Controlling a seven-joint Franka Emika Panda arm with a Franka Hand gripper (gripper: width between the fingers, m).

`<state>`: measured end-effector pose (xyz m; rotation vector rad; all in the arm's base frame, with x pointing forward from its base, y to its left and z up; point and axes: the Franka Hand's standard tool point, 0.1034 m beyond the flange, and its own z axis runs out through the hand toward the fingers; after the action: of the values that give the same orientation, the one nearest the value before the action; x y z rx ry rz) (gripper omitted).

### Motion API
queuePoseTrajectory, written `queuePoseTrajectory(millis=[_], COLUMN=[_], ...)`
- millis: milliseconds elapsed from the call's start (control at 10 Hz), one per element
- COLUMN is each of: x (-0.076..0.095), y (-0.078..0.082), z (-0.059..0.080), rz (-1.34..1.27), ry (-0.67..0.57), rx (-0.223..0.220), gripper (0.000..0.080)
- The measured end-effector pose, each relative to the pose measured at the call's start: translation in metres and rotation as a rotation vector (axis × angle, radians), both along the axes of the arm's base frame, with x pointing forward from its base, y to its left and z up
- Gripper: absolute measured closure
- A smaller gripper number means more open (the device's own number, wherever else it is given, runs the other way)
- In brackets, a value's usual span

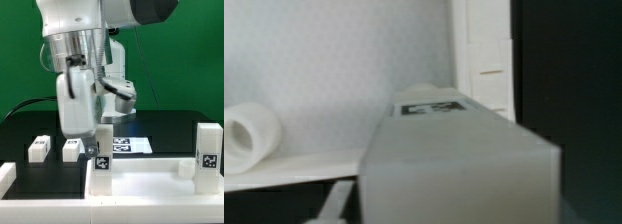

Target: Assemble desk

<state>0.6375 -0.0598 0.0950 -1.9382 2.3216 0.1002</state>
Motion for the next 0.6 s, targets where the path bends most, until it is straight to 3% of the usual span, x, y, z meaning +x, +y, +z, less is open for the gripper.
queuePoseTrajectory(millis=[200,300,400,500,600], x=[-0.001,-0.001,0.003,0.006,0.005], y=[0.001,0.001,0.005,0.015,0.022], z=[-0.001,-0.001,0.0,0.0,0.001], rz=[-0.003,0.04,0.211,0.357,0.489], ry=[0.004,-0.002,-0.036,-0.066,-0.086], rx=[0.0,-0.002,-0.025,-0.037,-0.045], gripper=[0.0506,0.0335,0.0335,0.0195,0.0164])
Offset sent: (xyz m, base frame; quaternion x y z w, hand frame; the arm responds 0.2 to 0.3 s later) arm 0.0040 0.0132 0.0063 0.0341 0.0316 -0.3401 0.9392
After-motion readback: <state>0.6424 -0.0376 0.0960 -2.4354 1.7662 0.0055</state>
